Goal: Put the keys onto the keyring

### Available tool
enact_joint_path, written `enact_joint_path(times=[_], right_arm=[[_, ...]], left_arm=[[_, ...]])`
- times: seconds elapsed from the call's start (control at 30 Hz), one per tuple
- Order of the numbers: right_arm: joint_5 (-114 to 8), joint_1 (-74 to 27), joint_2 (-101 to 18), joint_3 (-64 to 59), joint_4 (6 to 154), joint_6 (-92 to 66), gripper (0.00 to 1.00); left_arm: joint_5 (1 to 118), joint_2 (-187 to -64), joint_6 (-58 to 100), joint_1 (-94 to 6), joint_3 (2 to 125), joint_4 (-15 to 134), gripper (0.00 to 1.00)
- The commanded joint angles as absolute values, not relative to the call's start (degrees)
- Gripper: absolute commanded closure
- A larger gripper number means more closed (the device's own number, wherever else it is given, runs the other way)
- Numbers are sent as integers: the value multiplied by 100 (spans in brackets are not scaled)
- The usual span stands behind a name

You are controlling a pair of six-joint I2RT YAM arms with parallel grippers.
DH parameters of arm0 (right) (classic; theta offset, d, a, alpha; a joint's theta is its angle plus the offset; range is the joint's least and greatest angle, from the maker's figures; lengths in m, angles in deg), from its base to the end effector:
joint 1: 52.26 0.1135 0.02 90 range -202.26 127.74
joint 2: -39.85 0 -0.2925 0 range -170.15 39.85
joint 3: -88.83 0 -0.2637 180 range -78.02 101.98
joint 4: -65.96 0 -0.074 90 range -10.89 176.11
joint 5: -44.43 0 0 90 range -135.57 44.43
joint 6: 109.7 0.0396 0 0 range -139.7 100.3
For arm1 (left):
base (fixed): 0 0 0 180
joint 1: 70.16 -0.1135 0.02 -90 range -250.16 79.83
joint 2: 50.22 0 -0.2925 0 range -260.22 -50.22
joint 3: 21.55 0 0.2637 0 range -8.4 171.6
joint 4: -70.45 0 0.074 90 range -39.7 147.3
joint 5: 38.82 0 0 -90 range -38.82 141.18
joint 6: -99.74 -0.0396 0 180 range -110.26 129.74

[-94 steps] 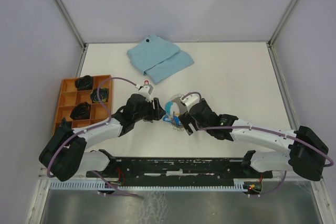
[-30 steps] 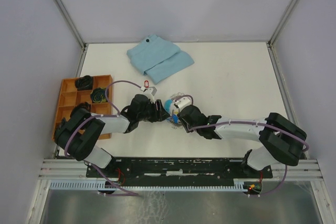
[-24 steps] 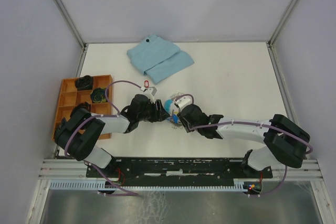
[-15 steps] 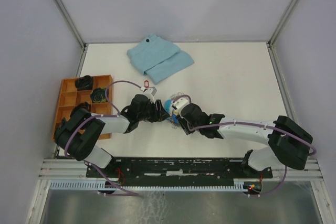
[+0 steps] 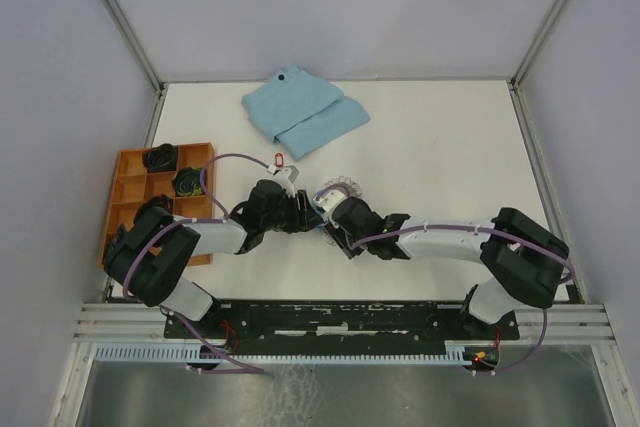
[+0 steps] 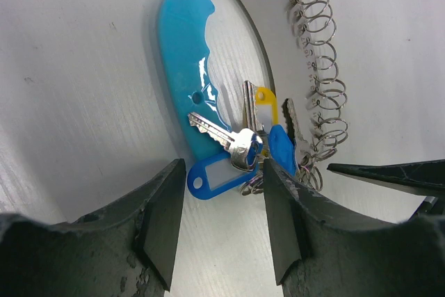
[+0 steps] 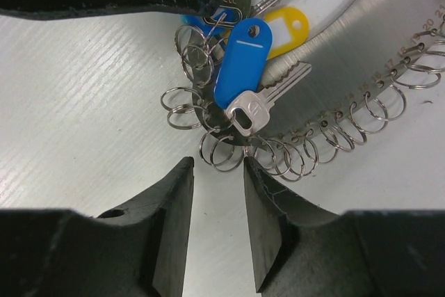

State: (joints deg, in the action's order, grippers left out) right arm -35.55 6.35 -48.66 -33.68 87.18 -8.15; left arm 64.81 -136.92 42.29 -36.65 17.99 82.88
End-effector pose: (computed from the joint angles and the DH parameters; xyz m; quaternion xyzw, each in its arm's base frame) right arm 0.1661 0.2590 0.1807 -0.3504 0.8755 0.1176 0.3113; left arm 0.2241 -0.1596 0.1481 0.0624 0.8792 -0.3392 0.3288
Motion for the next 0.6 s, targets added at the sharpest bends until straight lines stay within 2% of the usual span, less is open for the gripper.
enact_joint_path(times=[0.0, 0.17, 0.23, 0.47, 0.57], right_arm=[[-3503, 676, -5060, -3111, 8458, -921, 57], [-3417, 675, -5218, -3128, 8456, -982, 57], [-3379, 678, -5226, -3127, 8480, -1022, 60], [-3165, 663, -4828, -3094, 8738, -1277, 98], [-3225, 622, -4429, -3045, 8938, -1432, 99]], left_arm=[[6410, -13742, 4356, -3642, 1741, 8174, 44], [6402, -13729, 4348, -3641, 1742, 8166, 44], [6401, -13717, 4350, -3641, 1744, 8160, 44], [6161, -13204, 4263, -3659, 1582, 8198, 42], [6047, -12764, 4085, -3666, 1476, 8252, 39]])
